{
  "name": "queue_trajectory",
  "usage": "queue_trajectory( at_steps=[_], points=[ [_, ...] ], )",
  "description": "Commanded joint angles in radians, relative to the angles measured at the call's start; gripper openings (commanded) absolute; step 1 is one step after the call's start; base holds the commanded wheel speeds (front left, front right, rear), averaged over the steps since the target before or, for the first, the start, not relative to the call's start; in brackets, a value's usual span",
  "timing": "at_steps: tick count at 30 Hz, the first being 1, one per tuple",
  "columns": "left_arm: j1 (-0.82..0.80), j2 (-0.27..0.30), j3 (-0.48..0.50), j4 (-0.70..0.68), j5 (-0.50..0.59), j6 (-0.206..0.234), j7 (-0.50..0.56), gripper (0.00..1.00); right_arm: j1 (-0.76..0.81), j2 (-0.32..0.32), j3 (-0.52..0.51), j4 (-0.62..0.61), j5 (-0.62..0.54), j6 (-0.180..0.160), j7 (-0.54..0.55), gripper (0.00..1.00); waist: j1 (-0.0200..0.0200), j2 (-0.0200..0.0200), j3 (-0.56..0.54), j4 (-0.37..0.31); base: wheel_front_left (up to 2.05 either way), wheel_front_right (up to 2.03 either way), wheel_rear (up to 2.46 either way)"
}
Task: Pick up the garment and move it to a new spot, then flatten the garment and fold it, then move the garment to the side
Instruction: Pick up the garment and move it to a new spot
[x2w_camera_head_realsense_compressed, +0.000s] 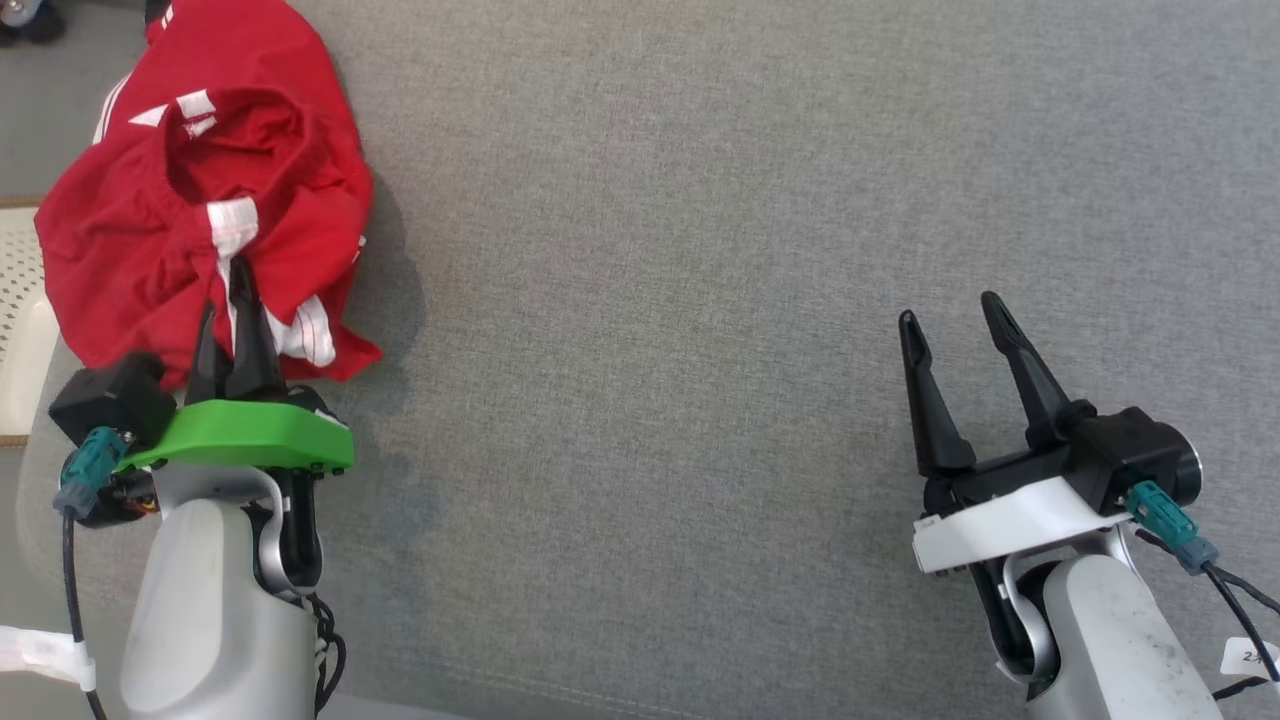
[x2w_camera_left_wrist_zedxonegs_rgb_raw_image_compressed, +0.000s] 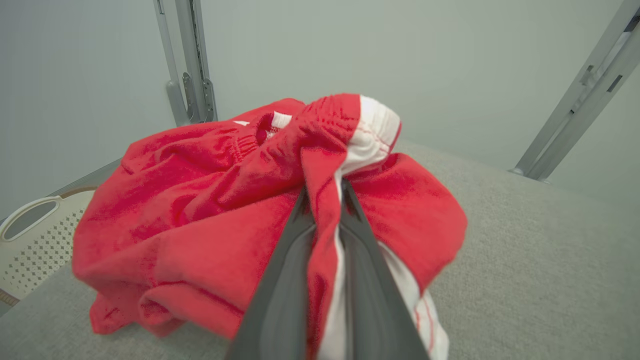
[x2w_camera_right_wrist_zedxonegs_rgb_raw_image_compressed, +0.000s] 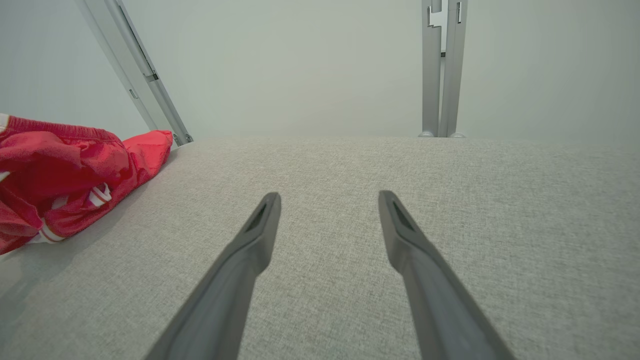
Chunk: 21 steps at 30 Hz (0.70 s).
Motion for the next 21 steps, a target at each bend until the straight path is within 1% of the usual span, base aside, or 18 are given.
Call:
queue_trajectory(
  at_steps=[1, 4, 6, 11, 13, 18, 21],
  points=[
    [0.01, 0.006, -0.004, -0.043, 0.006, -0.008, -0.001, 0.0, 0.012, 0.006, 0.003, 0.001, 0.012, 0.0, -0.003, 1.0, -0.0001, 0.0, -0.055, -0.031, 0.0, 0.0, 0.0],
    [0.012, 0.006, -0.028, -0.125, -0.04, -0.03, -0.001, 0.0, 0.024, 0.011, 0.007, 0.007, 0.028, 0.0, -0.003, 1.0, -0.0001, 0.0, -0.097, -0.059, 0.0, 0.0, 0.0],
    [0.004, 0.006, -0.044, -0.15, -0.063, -0.039, -0.001, 0.0, 0.027, 0.013, 0.014, 0.01, 0.036, 0.0, -0.003, 1.0, -0.0001, 0.0, -0.117, -0.083, 0.0, 0.0, 0.0],
    [-0.052, 0.012, -0.081, -0.219, -0.112, -0.056, 0.026, 0.0, 0.015, 0.015, 0.028, 0.001, 0.093, 0.0, -0.003, 1.0, -0.0001, 0.0, -0.145, -0.188, 0.0, 0.0, 0.0],
    [-0.07, 0.01, -0.103, -0.254, -0.135, -0.057, 0.053, 0.0, 0.011, 0.014, 0.018, -0.005, 0.104, 0.0, -0.003, 1.0, -0.0001, 0.0, -0.144, -0.232, 0.0, 0.0, 0.0],
    [-0.111, 0.006, -0.166, -0.325, -0.204, -0.052, 0.108, 0.0, 0.006, 0.015, 0.017, -0.013, 0.138, 0.0, -0.003, 1.0, -0.0001, 0.0, -0.133, -0.366, 0.0, 0.0, 0.0],
    [-0.125, 0.005, -0.22, -0.334, -0.255, -0.025, 0.124, 0.0, 0.002, 0.014, 0.016, -0.016, 0.156, 0.0, -0.003, 1.0, -0.0001, 0.0, -0.117, -0.448, 0.0, 0.0, 0.0]
  ],
)
